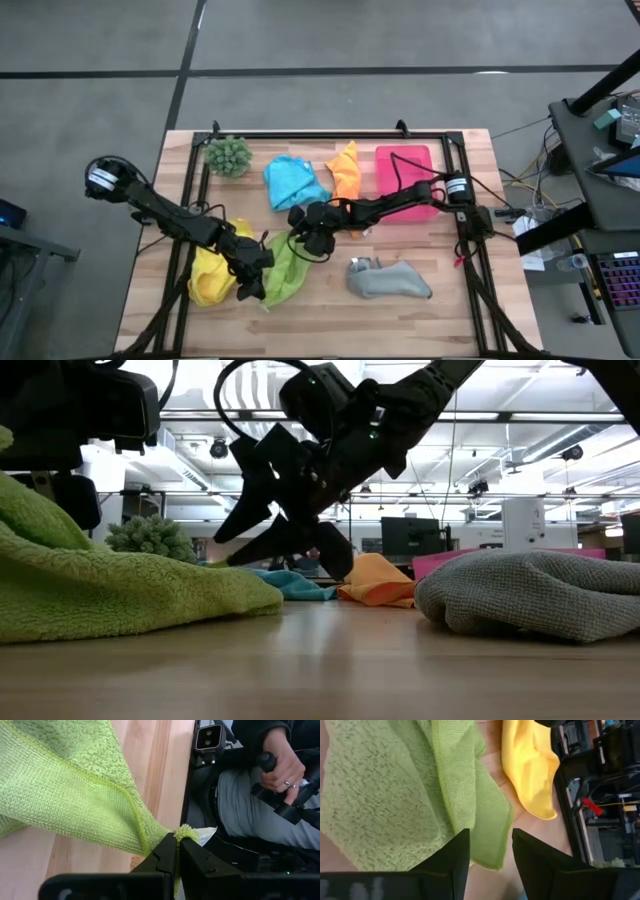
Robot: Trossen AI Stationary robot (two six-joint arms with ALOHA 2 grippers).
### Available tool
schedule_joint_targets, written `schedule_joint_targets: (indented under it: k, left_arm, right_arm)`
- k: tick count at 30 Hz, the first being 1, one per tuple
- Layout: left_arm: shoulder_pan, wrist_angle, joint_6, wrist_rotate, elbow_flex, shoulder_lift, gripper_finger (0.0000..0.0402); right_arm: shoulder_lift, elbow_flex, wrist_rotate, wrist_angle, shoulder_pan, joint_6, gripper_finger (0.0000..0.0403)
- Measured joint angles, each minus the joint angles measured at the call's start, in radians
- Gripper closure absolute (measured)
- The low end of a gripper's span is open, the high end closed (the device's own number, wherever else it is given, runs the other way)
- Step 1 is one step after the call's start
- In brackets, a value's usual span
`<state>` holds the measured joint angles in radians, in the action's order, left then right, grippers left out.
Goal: Fold microfiber towels
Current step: Fold the green microfiber cloth
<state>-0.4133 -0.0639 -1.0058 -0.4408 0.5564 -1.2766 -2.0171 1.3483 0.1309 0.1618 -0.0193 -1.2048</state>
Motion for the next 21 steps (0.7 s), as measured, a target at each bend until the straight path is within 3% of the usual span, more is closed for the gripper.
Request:
schedule_joint_targets:
  k: [10,17,21]
  left_arm:
    - [0.0,-0.003,0.023,0.0,0.0,0.0,0.0401]
    - [0.0,0.004,0.029,0.0,-0.001,0.0,0.0401]
    - [0.0,0.004,0.051,0.0,-0.001,0.0,0.0401]
  right_arm:
    - [-0.122,0.041,-0.01,0.064,0.001,0.047,0.0264]
    - [-0.138,0.088,-0.038,0.007,0.004,0.116,0.0269]
    - [-0.142,0.12,-0.046,-0.041,0.011,0.168,0.0305]
